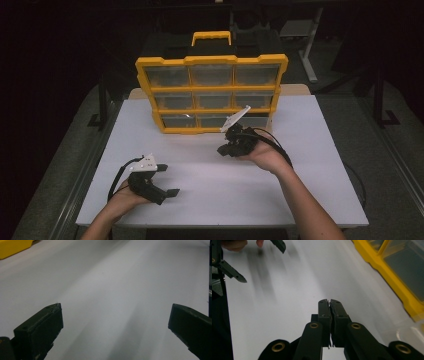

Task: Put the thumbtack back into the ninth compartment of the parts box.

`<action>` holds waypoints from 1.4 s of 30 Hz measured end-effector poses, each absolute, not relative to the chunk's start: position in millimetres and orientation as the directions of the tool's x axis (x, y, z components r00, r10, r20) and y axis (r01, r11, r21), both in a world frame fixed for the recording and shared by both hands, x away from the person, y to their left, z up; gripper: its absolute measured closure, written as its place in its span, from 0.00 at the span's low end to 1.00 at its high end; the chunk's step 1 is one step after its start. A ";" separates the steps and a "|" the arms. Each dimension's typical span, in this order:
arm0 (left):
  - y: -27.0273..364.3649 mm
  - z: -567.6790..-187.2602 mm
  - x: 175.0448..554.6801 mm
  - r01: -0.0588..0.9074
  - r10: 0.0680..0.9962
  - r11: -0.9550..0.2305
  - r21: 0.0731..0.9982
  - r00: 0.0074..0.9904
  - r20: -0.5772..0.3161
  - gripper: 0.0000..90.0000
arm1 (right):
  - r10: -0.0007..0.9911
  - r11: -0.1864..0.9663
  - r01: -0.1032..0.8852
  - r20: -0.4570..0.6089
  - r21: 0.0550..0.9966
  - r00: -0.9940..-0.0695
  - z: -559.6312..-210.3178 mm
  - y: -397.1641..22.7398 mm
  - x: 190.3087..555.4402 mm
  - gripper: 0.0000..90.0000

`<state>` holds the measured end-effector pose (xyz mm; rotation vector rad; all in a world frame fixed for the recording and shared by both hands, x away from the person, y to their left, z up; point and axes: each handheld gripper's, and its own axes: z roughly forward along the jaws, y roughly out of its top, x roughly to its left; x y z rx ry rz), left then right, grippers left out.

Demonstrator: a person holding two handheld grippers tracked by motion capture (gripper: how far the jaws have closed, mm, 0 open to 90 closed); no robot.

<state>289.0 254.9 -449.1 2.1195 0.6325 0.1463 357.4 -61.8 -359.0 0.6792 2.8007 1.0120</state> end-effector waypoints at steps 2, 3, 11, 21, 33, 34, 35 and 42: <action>254.8 -448.9 289.0 0.386 0.491 -0.468 0.795 0.861 -0.129 0.00 | 0.443 0.675 0.382 0.067 0.632 -0.894 -354.8 -64.7 358.1 0.96; 255.0 -449.0 289.0 0.386 0.492 -0.468 0.795 0.861 -0.128 0.00 | 0.446 0.671 0.382 0.065 0.636 -0.893 -352.8 -66.4 358.6 0.96; 255.7 -449.7 290.0 0.387 0.494 -0.468 0.795 0.860 -0.128 0.00 | 0.479 0.648 0.400 0.062 0.648 -0.875 -341.5 -80.3 364.6 0.96; 256.0 -449.5 290.1 0.388 0.496 -0.465 0.796 0.859 -0.129 0.00 | 0.540 0.608 0.434 0.054 0.665 -0.840 -332.1 -101.6 378.7 0.96; 256.4 -449.8 290.2 0.390 0.496 -0.464 0.795 0.858 -0.132 0.00 | 0.589 0.582 0.461 0.044 0.670 -0.807 -329.1 -115.6 393.1 0.96; 256.5 -449.8 290.1 0.391 0.497 -0.462 0.796 0.858 -0.133 0.00 | 0.599 0.584 0.466 0.035 0.665 -0.800 -330.8 -117.1 395.2 0.96; 256.6 -449.7 290.1 0.391 0.497 -0.462 0.796 0.858 -0.133 0.00 | 0.609 0.586 0.476 0.031 0.656 -0.793 -332.5 -118.7 396.8 0.96; 256.7 -450.1 290.1 0.392 0.495 -0.465 0.794 0.859 -0.134 0.00 | 0.650 0.578 0.508 0.017 0.638 -0.760 -344.1 -131.5 407.5 0.96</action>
